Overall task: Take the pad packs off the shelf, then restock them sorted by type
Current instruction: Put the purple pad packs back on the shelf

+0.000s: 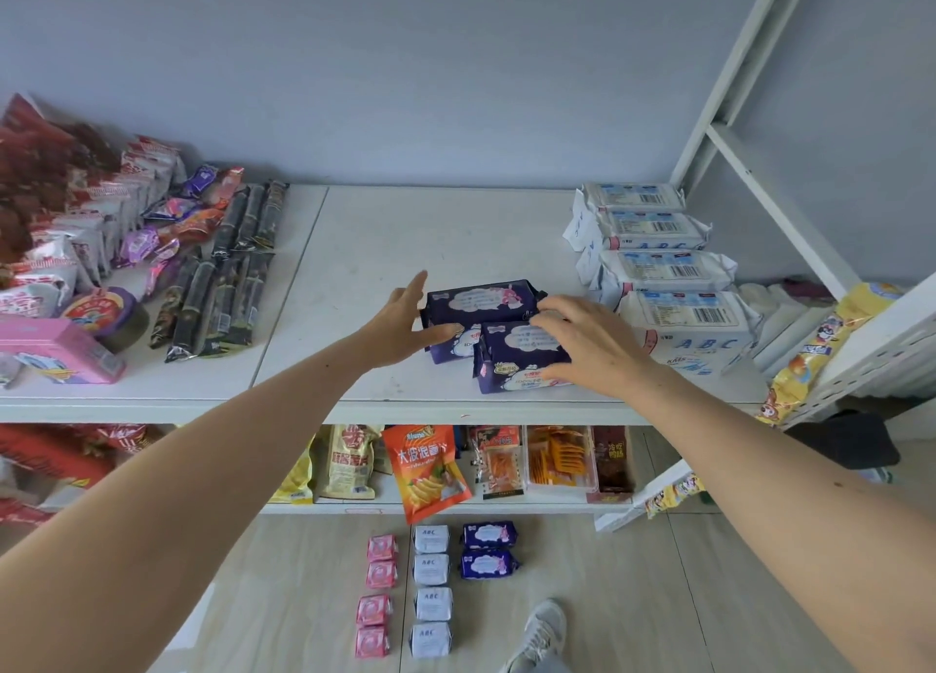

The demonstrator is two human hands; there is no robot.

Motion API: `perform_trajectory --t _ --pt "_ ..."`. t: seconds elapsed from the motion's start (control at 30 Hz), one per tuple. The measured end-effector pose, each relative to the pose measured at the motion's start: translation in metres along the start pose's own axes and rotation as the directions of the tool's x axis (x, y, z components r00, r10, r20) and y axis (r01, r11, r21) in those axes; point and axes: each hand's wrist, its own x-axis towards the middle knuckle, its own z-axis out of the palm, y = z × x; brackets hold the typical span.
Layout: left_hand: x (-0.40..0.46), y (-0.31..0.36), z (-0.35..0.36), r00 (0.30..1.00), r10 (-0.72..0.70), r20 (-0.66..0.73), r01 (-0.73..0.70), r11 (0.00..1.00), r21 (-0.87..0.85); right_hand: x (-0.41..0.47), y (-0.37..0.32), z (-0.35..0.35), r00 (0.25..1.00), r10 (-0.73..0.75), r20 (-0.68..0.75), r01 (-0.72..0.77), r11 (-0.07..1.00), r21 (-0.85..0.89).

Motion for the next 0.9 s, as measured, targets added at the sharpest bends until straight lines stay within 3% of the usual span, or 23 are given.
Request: perform_trajectory --t 0.23,0.47,0.67,0.9 --pt "-0.006 0.003 0.01 0.992 0.098 0.085 -0.082 0.982 -0.172 0.008 -0.013 0.004 0.999 -0.04 -0.017 0.039 0.998 -0.046" --pt "0.005 0.003 0.014 0.974 0.19 0.119 -0.164 0.966 -0.2 0.025 -0.015 0.014 0.996 -0.08 0.049 0.084 0.993 -0.081" --pt "0.031 0.01 0.015 0.985 0.146 0.092 -0.126 0.974 -0.19 0.042 -0.003 0.017 0.995 -0.057 0.077 0.066 0.991 -0.117" --pt "0.078 0.022 0.001 0.996 0.056 0.07 -0.051 0.997 -0.064 0.08 0.024 0.021 0.998 -0.009 0.059 0.018 0.989 -0.146"
